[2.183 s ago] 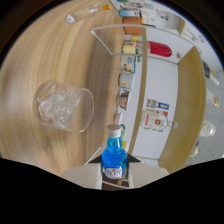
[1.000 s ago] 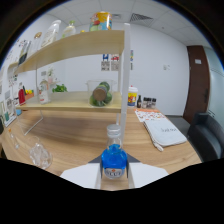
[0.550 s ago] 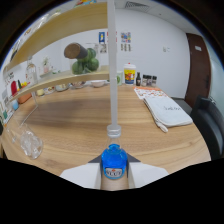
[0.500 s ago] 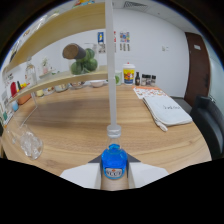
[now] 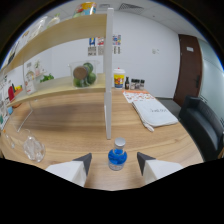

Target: Make me a cup of Mount Fuji.

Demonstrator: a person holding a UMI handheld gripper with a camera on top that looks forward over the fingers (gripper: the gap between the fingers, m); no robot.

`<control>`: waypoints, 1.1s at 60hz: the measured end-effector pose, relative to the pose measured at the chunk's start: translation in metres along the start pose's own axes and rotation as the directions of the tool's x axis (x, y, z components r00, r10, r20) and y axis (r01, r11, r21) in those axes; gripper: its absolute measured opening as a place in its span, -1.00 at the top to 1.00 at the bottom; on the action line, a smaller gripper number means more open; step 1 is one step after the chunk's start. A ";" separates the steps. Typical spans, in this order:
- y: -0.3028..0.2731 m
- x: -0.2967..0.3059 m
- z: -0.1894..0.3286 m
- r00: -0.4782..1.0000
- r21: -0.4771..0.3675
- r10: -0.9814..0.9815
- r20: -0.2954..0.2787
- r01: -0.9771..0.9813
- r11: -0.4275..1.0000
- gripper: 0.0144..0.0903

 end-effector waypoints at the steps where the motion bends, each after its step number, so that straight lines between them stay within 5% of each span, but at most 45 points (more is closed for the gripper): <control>1: -0.004 -0.001 -0.005 1.000 0.007 0.005 -0.008 -0.005 1.000 -0.90; 12: -0.051 -0.044 -0.066 0.996 0.069 0.090 -0.015 -0.089 0.994 -0.87; 35: -0.090 -0.216 -0.109 0.989 0.090 0.100 0.112 -0.111 0.990 -0.86; 55: -0.248 -0.294 -0.173 0.994 0.187 0.001 0.108 -0.022 0.982 -0.87; 66: -0.324 -0.330 -0.172 0.988 0.307 -0.004 0.157 -0.045 0.951 -0.87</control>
